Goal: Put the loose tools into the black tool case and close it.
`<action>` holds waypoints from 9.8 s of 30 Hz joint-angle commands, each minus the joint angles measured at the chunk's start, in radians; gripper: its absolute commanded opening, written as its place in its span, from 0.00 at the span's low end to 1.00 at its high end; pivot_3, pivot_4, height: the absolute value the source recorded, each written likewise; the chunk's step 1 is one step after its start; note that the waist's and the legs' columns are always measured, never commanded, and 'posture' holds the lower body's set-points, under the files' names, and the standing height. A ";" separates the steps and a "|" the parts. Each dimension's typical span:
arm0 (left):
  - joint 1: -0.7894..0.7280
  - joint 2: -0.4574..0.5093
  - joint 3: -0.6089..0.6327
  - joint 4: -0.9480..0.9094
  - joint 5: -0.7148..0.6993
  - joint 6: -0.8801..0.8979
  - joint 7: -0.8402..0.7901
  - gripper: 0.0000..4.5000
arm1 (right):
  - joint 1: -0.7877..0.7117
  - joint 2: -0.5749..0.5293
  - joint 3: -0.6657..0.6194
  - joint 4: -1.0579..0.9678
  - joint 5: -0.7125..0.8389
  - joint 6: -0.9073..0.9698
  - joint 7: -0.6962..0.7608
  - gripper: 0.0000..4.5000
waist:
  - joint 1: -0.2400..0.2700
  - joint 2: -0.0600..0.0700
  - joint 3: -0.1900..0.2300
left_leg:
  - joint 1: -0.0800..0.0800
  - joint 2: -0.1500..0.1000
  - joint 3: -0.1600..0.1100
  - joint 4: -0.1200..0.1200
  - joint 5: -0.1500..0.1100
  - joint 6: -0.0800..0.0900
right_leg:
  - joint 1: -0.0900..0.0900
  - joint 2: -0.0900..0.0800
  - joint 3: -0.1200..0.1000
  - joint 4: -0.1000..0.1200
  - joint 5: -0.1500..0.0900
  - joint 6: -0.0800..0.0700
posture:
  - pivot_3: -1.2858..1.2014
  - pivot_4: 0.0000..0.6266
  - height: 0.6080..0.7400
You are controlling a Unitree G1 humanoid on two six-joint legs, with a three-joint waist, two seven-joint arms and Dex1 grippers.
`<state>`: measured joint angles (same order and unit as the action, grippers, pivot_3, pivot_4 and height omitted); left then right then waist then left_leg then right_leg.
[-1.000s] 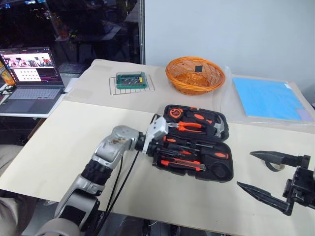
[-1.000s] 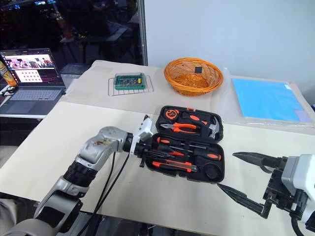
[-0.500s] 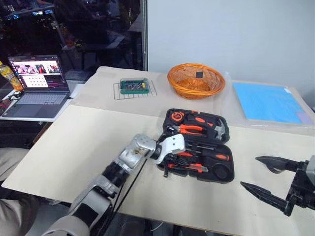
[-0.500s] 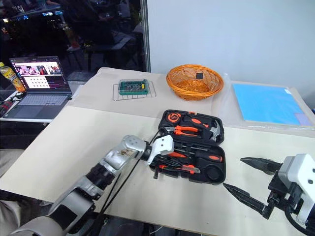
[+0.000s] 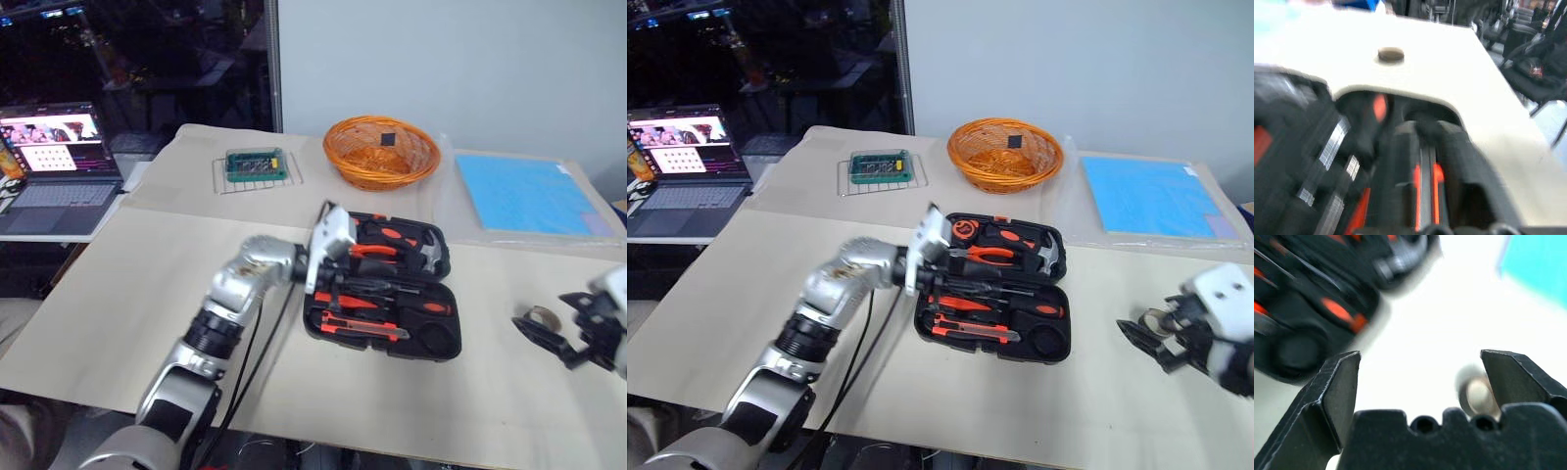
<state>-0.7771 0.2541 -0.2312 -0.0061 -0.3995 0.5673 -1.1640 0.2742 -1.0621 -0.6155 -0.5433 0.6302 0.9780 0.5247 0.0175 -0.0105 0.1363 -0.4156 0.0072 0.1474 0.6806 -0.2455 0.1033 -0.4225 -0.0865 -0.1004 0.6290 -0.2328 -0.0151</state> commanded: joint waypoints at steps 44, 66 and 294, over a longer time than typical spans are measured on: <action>0.173 0.323 0.107 -0.280 -0.239 0.105 -0.061 1.00 | -0.567 -0.179 0.606 -0.159 0.017 0.319 0.260 0.01 | -0.001 0.005 0.015 | -0.002 -0.003 0.000 0.000 -0.002 -0.009 | -0.001 -0.005 -0.003 0.000 0.005 -0.002 | 0.52 0.24 1.00; 0.238 0.370 0.130 -0.299 -0.264 0.118 -0.011 1.00 | -0.602 -0.077 0.619 -0.146 0.054 0.302 0.260 0.67 | -0.005 0.005 0.016 | -0.002 -0.004 0.000 0.000 -0.001 -0.009 | 0.000 -0.006 -0.005 0.001 0.005 -0.002 | 0.52 0.24 1.00; 0.207 0.436 -0.024 0.034 0.160 -0.031 -0.012 1.00 | -0.741 0.789 0.743 0.243 -0.358 -0.172 -0.068 0.02 | -0.040 -0.005 0.027 | 0.000 -0.004 0.019 -0.006 0.013 -0.014 | -0.012 -0.028 -0.020 0.017 0.011 0.002 | 0.52 0.24 1.00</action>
<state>-0.6028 0.6848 -0.2169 0.0032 -0.2660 0.5037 -1.1740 -0.4729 -0.2734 0.1619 -0.2351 0.2373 0.8605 0.4354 -0.0225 -0.0155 0.1630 -0.4155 0.0030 0.1666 0.6742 -0.2324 0.0894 -0.4350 -0.1141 -0.1206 0.6459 -0.2219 -0.0127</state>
